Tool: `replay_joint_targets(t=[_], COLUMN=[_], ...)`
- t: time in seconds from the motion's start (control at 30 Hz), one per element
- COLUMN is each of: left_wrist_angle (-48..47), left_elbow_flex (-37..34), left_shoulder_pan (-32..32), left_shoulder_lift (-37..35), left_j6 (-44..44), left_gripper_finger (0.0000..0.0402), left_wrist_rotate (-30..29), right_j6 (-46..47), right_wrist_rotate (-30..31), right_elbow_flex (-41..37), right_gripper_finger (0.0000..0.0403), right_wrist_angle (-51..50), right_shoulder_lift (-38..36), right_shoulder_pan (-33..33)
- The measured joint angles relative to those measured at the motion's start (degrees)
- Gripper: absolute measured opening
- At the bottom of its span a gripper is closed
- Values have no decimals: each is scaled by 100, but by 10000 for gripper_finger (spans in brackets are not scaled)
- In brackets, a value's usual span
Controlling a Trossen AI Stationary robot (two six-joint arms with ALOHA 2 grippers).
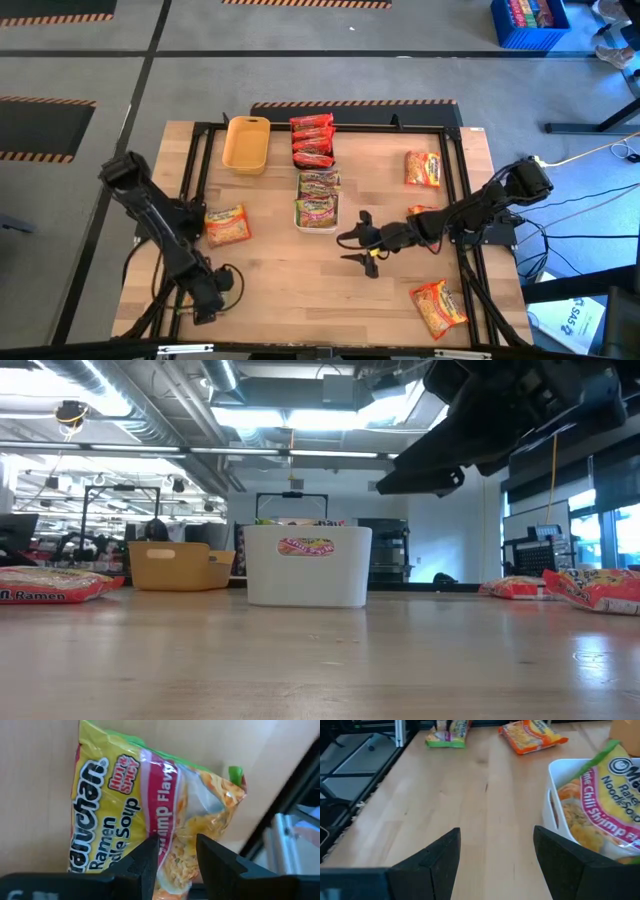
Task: Sort Maruchan noodles
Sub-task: Put the green noodle pack into the white bin
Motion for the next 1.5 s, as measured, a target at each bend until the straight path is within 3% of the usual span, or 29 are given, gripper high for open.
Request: replay_joint_targets(t=[0.2, 0.4, 0.6, 0.9, 1.03, 1.27, 1.37, 1.5], left_wrist_angle=[306, 1168, 1992, 3318, 3546, 2668, 1653, 1104], left_elbow_flex=[37, 7, 4, 54, 355, 1245, 1576, 1604], left_shoulder_pan=[444, 1148, 2012, 3048, 3275, 3042, 2758, 2375], left_shoulder_lift=[369, 359, 577, 1169, 1385, 1473, 1375, 1384], left_j6=[539, 1702, 3263, 5384, 6280, 6587, 6281, 5874], left_gripper_finger=[127, 127, 127, 127, 128, 128, 128, 128], left_wrist_rotate=[122, -1044, -1432, -1168, -1103, -1219, -1586, -2191], right_j6=[125, 130, 140, 815, 1166, 1830, 2138, 2568], right_wrist_rotate=[170, 155, 134, 200, 232, 225, 173, 240], right_elbow_flex=[0, -1, -1, 0, 2, 2, 2, 2], right_gripper_finger=[232, 232, 232, 236, 267, 332, 341, 339], right_wrist_angle=[-47, -9, 46, 297, 333, 382, 556, 928], right_shoulder_lift=[0, 0, -1, -2, 63, 440, 681, 996], right_shoulder_pan=[23, 11, 8, 8, 8, 8, 8, -25])
